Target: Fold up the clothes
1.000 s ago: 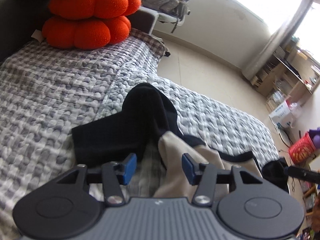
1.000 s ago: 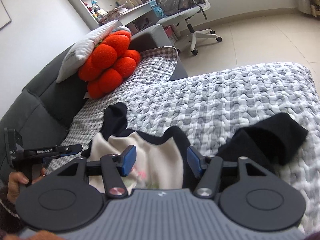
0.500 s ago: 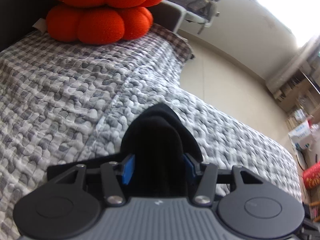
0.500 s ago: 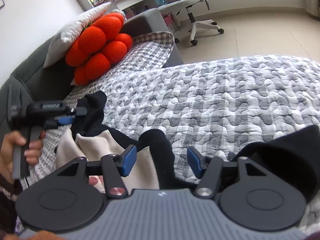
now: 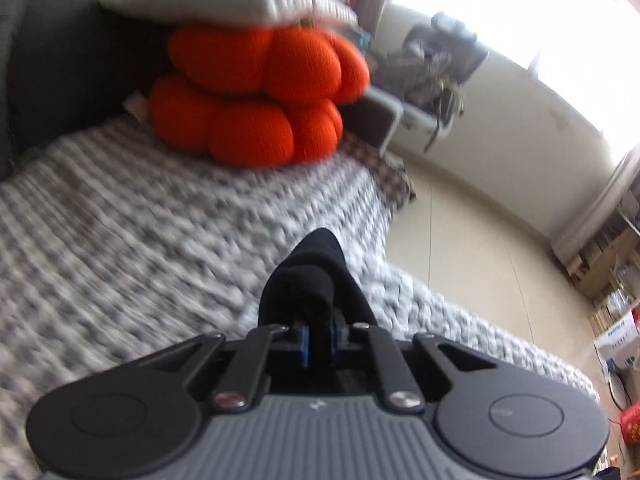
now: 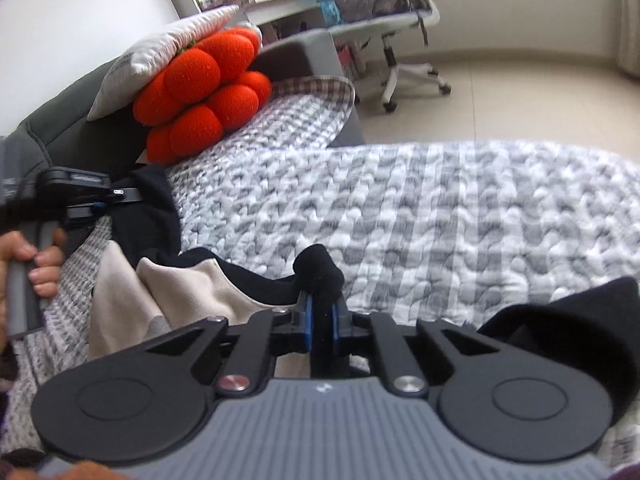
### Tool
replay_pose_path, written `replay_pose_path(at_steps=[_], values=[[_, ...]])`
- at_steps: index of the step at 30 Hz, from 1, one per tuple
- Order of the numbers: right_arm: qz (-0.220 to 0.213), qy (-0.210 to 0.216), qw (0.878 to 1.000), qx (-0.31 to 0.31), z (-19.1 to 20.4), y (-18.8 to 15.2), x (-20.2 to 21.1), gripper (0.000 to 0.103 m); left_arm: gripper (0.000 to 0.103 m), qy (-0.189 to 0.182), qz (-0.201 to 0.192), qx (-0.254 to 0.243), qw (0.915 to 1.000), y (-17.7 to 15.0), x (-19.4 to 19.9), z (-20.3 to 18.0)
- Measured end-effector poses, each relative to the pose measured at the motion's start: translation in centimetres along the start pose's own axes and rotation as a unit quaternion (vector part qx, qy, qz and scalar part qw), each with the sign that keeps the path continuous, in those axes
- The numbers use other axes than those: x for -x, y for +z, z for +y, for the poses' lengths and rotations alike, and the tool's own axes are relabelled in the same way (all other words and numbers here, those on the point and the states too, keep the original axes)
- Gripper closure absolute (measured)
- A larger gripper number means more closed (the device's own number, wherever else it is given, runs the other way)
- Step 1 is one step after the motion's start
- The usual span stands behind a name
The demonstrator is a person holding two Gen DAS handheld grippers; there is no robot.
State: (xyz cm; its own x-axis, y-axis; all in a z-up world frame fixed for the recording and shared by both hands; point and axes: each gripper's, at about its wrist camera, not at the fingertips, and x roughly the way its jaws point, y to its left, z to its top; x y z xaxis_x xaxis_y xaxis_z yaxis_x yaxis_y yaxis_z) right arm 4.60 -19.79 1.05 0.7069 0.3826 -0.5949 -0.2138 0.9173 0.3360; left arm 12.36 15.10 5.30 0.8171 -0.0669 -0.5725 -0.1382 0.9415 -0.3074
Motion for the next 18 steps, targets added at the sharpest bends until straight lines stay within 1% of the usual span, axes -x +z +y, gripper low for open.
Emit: replay_pose_path(at_steps=[4, 6, 9, 14, 18], values=[[-0.023, -0.011, 1.000, 0.011, 0.9, -0.1, 1.2, 0.094, 0.094, 0.011, -0.037, -0.002, 0.9993, -0.2, 4.6, 2.1], [-0.032, -0.011, 0.999, 0.012, 1.1, -0.1, 1.7, 0.094, 0.094, 0.011, -0.042, 0.010, 0.9990, -0.6, 6.7, 3.8], [-0.037, -0.009, 0.999, 0.011, 1.4, -0.3, 1.9, 0.094, 0.095, 0.010, -0.039, 0.026, 0.9989, -1.9, 9.3, 6.1], [-0.030, -0.012, 0.999, 0.017, 2.1, -1.1, 2.2, 0.095, 0.095, 0.026, -0.008, 0.030, 0.9992, -5.3, 12.4, 9.2], [-0.011, -0.018, 0.999, 0.025, 2.6, -2.0, 1.8, 0.097, 0.095, 0.031, 0.036, 0.035, 0.9982, -8.3, 13.5, 11.6]])
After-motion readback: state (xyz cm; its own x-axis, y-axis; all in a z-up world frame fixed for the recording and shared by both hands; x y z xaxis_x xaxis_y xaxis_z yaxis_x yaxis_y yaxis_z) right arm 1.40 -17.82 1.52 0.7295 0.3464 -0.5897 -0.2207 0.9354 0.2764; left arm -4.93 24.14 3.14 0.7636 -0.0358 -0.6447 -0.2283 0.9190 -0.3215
